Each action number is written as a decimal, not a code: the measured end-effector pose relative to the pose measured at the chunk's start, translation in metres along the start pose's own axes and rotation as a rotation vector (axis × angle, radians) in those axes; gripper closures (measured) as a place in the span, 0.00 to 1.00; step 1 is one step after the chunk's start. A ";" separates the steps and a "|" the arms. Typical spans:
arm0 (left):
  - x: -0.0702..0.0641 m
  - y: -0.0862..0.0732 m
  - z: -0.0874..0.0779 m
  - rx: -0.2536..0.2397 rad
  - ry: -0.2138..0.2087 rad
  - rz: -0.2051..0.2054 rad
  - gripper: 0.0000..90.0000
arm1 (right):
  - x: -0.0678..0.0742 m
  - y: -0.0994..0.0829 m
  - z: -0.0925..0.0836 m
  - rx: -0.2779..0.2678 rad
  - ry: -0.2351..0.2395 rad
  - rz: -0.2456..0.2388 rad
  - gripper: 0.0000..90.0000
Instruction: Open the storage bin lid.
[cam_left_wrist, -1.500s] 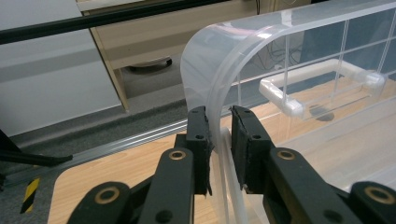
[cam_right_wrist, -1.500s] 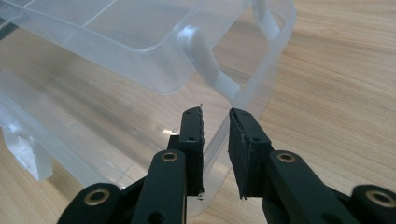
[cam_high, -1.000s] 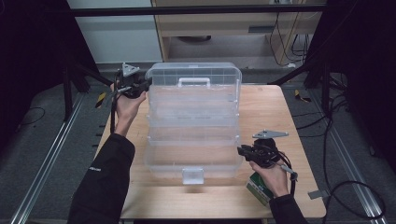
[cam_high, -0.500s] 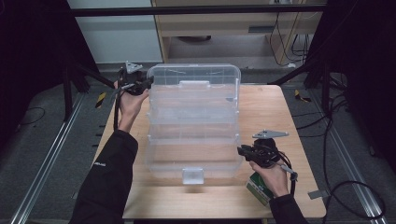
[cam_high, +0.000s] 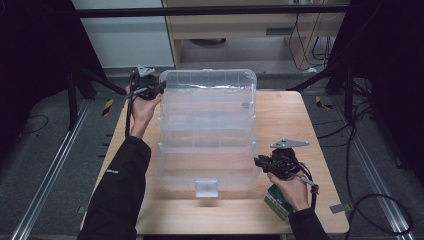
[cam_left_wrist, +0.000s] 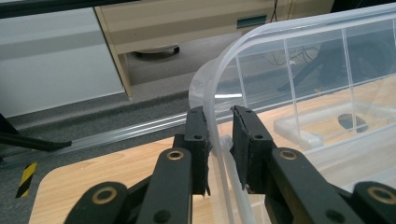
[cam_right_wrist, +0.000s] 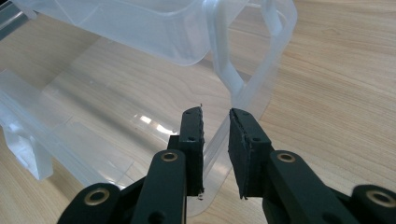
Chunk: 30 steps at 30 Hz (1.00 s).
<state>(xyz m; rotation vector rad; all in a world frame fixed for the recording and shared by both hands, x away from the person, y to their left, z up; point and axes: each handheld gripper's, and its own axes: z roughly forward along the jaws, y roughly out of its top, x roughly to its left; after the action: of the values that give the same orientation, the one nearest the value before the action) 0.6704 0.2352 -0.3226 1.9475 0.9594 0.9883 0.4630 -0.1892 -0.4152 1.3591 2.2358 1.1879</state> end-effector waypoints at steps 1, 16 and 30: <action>-0.001 0.001 0.001 0.006 0.003 -0.004 0.84 | 0.000 0.000 0.000 0.000 0.000 -0.001 0.84; 0.001 -0.001 0.014 0.041 0.012 0.027 0.82 | -0.001 0.000 0.000 -0.002 0.004 -0.003 0.84; 0.018 -0.009 -0.037 -0.037 -0.018 0.074 0.78 | -0.002 -0.001 0.001 -0.006 0.022 -0.003 0.83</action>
<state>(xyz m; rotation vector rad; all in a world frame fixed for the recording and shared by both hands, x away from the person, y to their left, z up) 0.6432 0.2644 -0.3085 1.9697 0.8582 1.0217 0.4639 -0.1907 -0.4164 1.3461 2.2462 1.2132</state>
